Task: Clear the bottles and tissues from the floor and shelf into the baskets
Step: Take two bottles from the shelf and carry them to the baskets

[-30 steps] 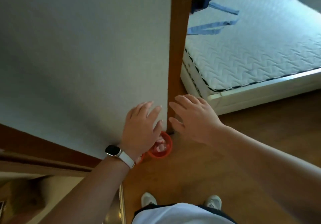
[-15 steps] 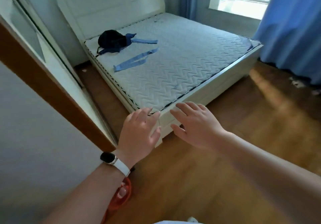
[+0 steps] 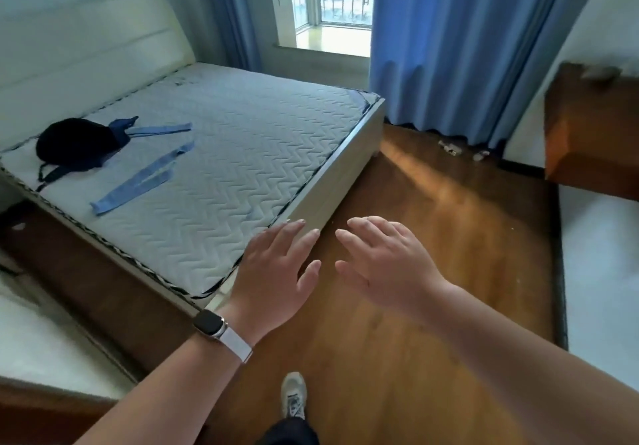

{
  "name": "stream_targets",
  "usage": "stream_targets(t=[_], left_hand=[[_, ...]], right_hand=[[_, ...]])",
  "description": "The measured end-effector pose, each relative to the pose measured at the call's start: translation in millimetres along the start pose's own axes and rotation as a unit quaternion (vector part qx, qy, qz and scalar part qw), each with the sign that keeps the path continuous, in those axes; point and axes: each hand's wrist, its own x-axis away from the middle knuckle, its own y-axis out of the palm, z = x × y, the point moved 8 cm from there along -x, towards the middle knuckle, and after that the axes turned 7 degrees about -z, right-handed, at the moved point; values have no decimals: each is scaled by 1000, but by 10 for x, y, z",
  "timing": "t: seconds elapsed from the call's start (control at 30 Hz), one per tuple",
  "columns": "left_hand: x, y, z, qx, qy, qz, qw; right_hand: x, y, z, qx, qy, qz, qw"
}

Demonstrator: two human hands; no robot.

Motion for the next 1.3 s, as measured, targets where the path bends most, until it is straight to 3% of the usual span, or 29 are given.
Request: stream_targets(t=[0.63,1.0,1.3], left_hand=[[-2710,1007,-977,107,167,-10,980],[-3621,1415,-945,131,222,-4,966],[-4910,1889,-536,102,227,-29,968]], right_hand=[[-1733,391,1455,80,226,-47,970],[-2151,578,2246,78,266,-70,958],[-2460,745,3652,61,267,-34,961]])
